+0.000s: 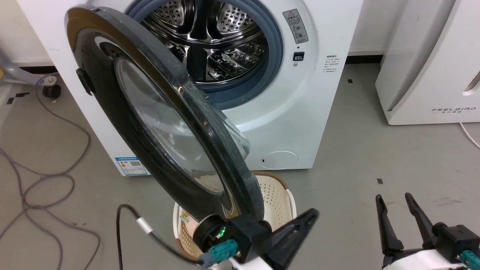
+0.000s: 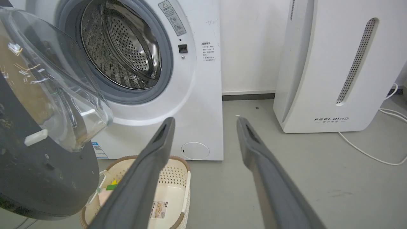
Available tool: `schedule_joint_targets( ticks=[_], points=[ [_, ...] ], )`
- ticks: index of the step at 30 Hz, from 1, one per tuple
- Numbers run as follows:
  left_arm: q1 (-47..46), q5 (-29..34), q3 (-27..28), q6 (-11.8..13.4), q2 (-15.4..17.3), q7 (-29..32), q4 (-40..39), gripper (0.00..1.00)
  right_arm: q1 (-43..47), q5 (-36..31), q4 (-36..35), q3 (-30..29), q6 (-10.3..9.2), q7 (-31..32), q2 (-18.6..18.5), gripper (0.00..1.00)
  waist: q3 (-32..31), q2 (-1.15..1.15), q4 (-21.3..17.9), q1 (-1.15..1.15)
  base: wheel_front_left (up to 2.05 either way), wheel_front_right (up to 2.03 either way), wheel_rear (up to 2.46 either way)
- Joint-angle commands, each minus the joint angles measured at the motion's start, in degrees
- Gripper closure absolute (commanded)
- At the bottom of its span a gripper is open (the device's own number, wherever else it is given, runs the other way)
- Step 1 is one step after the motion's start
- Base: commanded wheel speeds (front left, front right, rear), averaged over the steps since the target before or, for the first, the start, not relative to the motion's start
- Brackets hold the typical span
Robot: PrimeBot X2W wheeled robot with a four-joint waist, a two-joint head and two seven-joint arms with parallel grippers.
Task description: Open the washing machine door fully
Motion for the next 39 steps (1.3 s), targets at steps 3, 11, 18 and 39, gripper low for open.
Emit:
schedule_joint_targets(
  ticks=[3, 11, 18, 39],
  points=[
    [-2.24, 1.83, 1.15, 1.42, -0.7, -2.74, 7.01, 1.0, 0.43, 0.55, 0.44, 0.32, 0.05, -0.08, 0.23, 0.0, 0.09, 0.0, -0.03, 0.0, 0.0, 0.0, 0.0],
    [-8.22, 2.78, 1.95, 4.14, -2.89, -9.6, 18.35, 1.0, 0.23, 1.19, 1.42, 0.8, 0.05, -0.11, 0.23, 0.0, -0.03, 0.0, -0.61, 0.0, 0.0, 0.0, 0.0],
    [-10.81, 2.8, 1.57, 5.99, -3.36, -13.82, 24.39, 1.0, 0.38, 1.77, 1.65, 0.43, 0.05, 0.06, 0.23, 0.0, 0.57, 0.0, -0.44, 0.0, 0.0, 0.0, 0.0],
    [-1.03, 2.44, 2.5, 11.98, 2.39, -12.93, 15.43, 1.0, 1.71, 2.62, 2.93, -0.97, 0.05, 1.37, 0.23, 0.0, -0.78, 0.0, 3.11, 0.0, 0.0, 0.0, 0.0]
  ],
)
